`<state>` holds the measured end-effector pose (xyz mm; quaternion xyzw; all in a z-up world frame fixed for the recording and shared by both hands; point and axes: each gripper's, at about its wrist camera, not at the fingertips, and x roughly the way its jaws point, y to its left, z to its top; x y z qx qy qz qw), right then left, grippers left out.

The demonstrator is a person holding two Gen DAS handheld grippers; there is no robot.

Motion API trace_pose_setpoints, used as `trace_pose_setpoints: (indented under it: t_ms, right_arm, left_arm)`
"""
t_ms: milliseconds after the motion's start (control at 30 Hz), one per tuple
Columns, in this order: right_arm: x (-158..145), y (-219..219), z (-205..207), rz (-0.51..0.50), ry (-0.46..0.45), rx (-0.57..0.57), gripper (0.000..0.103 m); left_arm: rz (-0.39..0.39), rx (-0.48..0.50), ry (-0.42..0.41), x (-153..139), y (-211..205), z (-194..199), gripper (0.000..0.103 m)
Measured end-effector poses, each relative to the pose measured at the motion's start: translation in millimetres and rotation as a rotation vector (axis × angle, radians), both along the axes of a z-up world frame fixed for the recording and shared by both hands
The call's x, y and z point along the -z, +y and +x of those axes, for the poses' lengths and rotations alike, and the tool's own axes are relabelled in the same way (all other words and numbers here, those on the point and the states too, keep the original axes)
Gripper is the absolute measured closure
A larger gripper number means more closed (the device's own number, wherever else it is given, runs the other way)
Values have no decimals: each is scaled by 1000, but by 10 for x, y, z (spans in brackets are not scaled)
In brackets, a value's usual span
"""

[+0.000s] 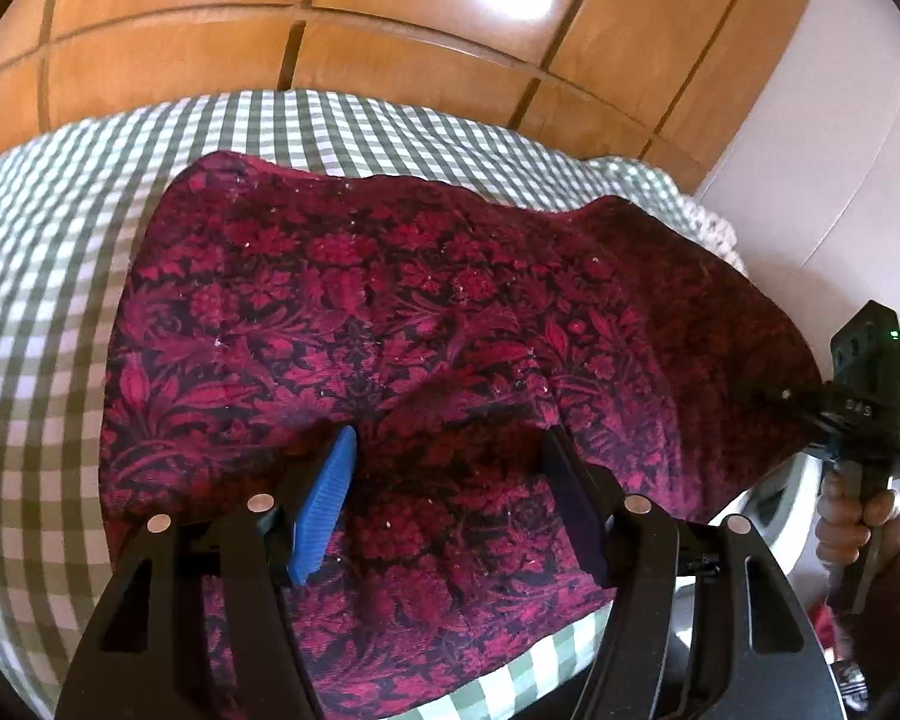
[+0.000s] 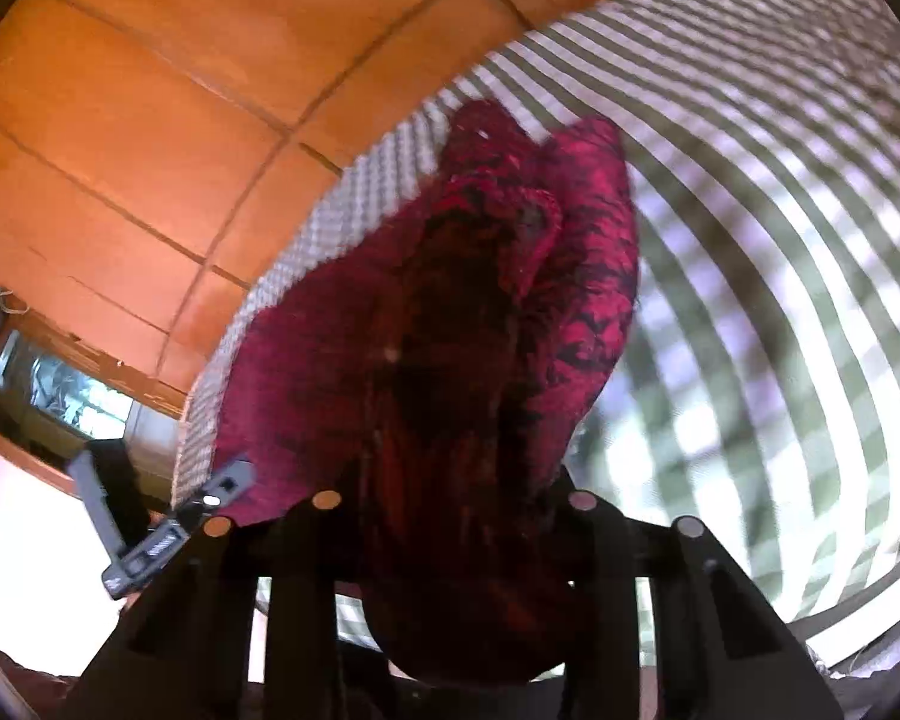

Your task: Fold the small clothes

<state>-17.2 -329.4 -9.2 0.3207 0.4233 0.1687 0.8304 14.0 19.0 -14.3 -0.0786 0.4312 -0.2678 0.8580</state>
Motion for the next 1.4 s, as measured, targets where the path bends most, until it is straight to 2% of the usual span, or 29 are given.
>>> trace_pose_setpoints:
  t_ms: [100,267,300,333,400,533,600,700,767,867,933,1067,1133,1167,1200,1233,1267,1300,1333,1367,1400]
  right_arm:
    - [-463,347,34,-19,-113,-80,73]
    - [-865,1030,215,-31,-206,-210,74]
    - [-907,1193,247,-41,-214,-241,74]
    - [-919,1291,254,-49,-217,-260,74]
    - [-947,1615,304,-83,-222,-314,74]
    - [-880,2159,336,-174,-221,-416,74]
    - [-810,2444,337,-247,-223,-466,75]
    - [-685,2845,222,-399,-256,-547,76]
    - [-583,3055,146,-487,-285,-592,76]
    - [-420,3235,41,-575,-322,-624,76]
    - [-385,3264,-20,-616,-350,-621,76]
    - [-364,3302,-215,-681,-415,-630,76]
    - [-343,3310,-259,-692,-432,-629,76]
    - [-338,3307,-282,-698,-440,-627,76]
    - [-339,3304,-293,-699,-445,-625,76]
    - [-345,3298,-300,-699,-449,-621,76]
    - [-346,3287,-337,-683,-451,-617,68]
    - [-324,3254,-398,-636,-443,-635,60]
    - [-379,3201,-371,-555,-430,-666,40]
    - [-459,3064,-360,-429,-406,-699,26]
    - [-528,2928,-350,-336,-387,-713,24]
  left_arm:
    - [-61,-6,16,23,98,32,40]
    - [-104,-21,14,29,194,35,40]
    - [-104,-26,12,6,233,35,45]
    - [-108,-35,9,-25,287,28,49]
    - [-158,-65,8,-101,488,24,49]
    - [-236,-197,-16,-257,1104,-27,49]
    - [-314,-249,-31,-345,1444,-98,49]
    - [-438,-259,-59,-496,1782,-186,49]
    - [-476,-223,-76,-599,1830,-193,49]
    - [-474,-161,-65,-640,1729,-115,47]
    - [-469,-119,-29,-634,1595,-3,36]
    - [-409,-81,50,-550,1300,245,36]
    - [-413,-37,100,-491,1178,373,36]
    - [-402,-33,112,-482,1133,409,38]
    - [-376,-22,125,-479,1054,456,51]
    - [-334,-22,128,-473,989,498,72]
    - [-261,-42,121,-481,914,532,82]
    - [-253,-41,121,-475,896,555,85]
    - [-259,-40,118,-486,885,563,86]
    - [-249,-41,109,-506,876,567,87]
    - [-236,-42,97,-541,869,556,87]
